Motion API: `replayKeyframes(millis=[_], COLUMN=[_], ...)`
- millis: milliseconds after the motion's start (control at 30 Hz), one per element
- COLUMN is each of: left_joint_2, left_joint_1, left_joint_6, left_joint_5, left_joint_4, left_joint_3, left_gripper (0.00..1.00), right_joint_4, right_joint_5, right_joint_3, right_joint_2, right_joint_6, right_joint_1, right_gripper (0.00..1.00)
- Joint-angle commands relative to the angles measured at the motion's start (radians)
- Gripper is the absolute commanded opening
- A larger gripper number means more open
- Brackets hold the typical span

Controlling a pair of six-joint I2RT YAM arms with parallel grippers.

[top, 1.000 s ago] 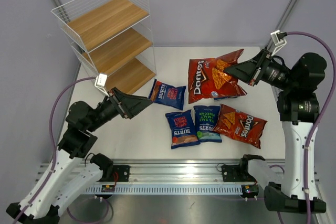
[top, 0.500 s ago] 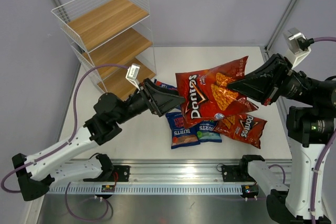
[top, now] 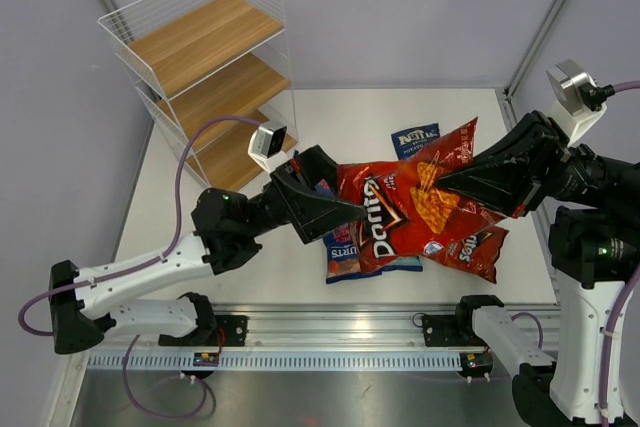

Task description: Place and organize the chips bags onto the shelf

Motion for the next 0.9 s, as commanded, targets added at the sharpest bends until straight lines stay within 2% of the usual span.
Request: replayKeyframes(millis=[0,67,100,133,200,267,333,367,467,567,633,767,800,833,867], left_joint_2=[0.015,0.003,-0.007,-0.028,-0.053,-0.094,-0.120,-0.140,-0.163,-0.174,-0.183,-0.223,-0.231,-0.243,-0.248], left_joint_1=[-0.041,-0.056,-0.061,-0.067,-0.079,-0.085,-0.090,-0.095,-0.101,-0.102,-0.102,-0.102,-0.104,-0.104,-0.104], left_joint_6=[-0.056,-0.067,-0.065,-0.050,-0.027,0.013,0.054,0.070,0.117,0.147,0.176,0.229,0.240,0.245,0.249], left_joint_5=[0.077,0.071,0.063,0.057,0.028,-0.018,-0.051,-0.094,-0.157,-0.196,-0.219,-0.272,-0.274,-0.300,-0.306], left_joint_4=[0.279,0.291,0.282,0.276,0.227,0.185,0.120,0.090,-0.018,-0.052,-0.124,-0.267,-0.305,-0.324,-0.345], left_joint_3=[0.015,0.005,-0.001,-0.011,-0.022,-0.039,-0.045,-0.047,-0.041,-0.044,-0.022,0.014,0.022,0.034,0.039], left_gripper=[0.99,0.99,0.96,0.80,0.69,0.53,0.43,0.33,0.26,0.21,0.18,0.07,0.06,0.00,0.00], right_joint_4=[0.033,-0.046,-0.080,-0.112,-0.145,-0.140,-0.139,-0.137,-0.137,-0.140,-0.160,-0.272,-0.280,-0.278,-0.277], right_joint_5=[-0.006,-0.003,0.002,0.013,0.014,0.019,0.024,0.024,0.024,0.024,0.033,0.050,0.056,0.059,0.059], right_joint_3=[0.019,0.021,0.024,0.025,0.019,0.019,0.027,0.030,0.045,0.045,0.044,0.047,0.045,0.044,0.044], right_joint_2=[0.000,-0.004,-0.002,-0.002,0.004,0.010,0.016,0.019,0.027,0.024,0.019,0.012,0.010,0.010,0.010], right_joint_6=[-0.003,-0.073,-0.104,-0.132,-0.164,-0.166,-0.164,-0.163,-0.157,-0.163,-0.178,-0.256,-0.264,-0.264,-0.264], right_joint_1=[0.010,0.008,0.010,0.010,0.010,0.010,0.010,0.010,0.008,0.010,0.008,0.008,0.008,0.010,0.008], right_gripper=[0.00,0.00,0.00,0.00,0.00,0.00,0.00,0.00,0.00,0.00,0.21,0.37,0.37,0.37,0.39])
